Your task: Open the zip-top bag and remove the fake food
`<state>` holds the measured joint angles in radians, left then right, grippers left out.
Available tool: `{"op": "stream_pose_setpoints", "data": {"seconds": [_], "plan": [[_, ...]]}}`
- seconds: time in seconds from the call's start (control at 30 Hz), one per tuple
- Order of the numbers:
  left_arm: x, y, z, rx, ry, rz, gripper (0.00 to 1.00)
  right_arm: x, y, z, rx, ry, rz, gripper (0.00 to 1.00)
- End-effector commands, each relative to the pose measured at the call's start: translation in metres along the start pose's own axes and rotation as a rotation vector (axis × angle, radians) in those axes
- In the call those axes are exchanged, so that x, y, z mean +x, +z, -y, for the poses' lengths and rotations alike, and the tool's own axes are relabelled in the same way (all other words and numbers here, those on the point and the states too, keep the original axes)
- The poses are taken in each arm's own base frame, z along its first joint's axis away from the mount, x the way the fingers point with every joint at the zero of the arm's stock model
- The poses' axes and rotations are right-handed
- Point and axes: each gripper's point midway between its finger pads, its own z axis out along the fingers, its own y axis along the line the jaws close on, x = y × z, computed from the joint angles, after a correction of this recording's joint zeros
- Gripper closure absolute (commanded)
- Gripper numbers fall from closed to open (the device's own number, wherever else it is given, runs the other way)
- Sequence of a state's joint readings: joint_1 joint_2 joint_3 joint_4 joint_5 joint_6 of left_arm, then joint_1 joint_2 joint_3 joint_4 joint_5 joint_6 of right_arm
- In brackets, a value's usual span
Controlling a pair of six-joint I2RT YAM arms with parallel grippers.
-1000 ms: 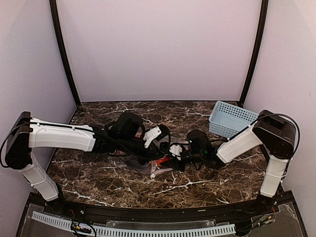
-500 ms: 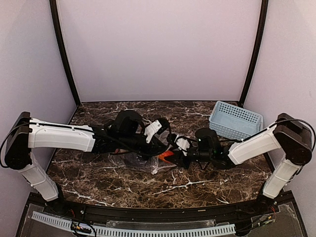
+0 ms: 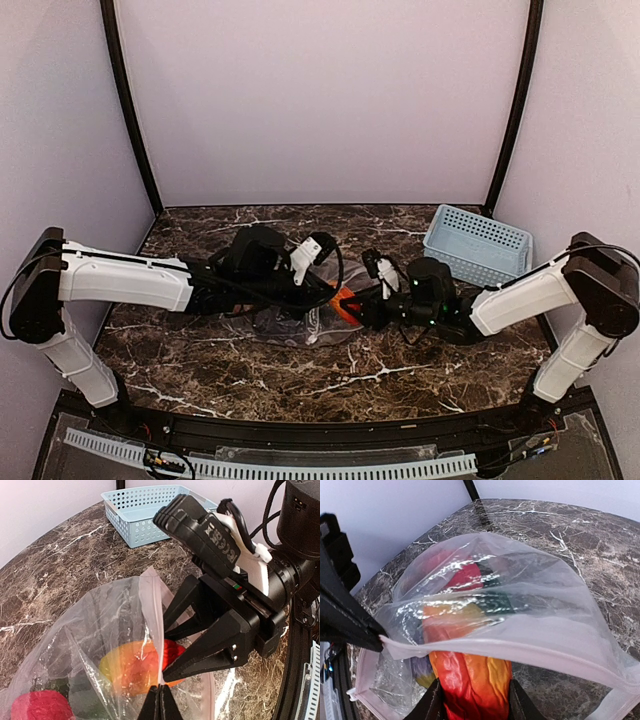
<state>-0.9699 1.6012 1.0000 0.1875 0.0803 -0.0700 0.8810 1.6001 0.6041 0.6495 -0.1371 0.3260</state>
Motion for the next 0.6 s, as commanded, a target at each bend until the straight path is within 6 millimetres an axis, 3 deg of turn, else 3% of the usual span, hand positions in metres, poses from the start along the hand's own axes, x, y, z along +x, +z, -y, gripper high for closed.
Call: {"op": "stream_pose_setpoints", "data": {"seconds": [0.0,0.2,0.37,0.57], "plan": [[-0.007,-0.003,-0.006,-0.038,-0.028,0.041,0.99,-0.025,-0.002,0.006,0.018,0.211,0.068,0.79],[-0.009,-0.001,-0.021,-0.119,-0.050,0.071,0.99,-0.029,-0.020,0.014,0.003,0.439,0.075,0.83],[-0.011,0.000,-0.028,-0.159,-0.053,0.096,0.99,-0.034,-0.031,0.009,-0.033,0.543,0.078,0.84],[-0.014,0.001,-0.038,-0.219,-0.057,0.108,0.99,-0.022,-0.043,0.006,-0.035,0.587,0.033,0.84]]}}
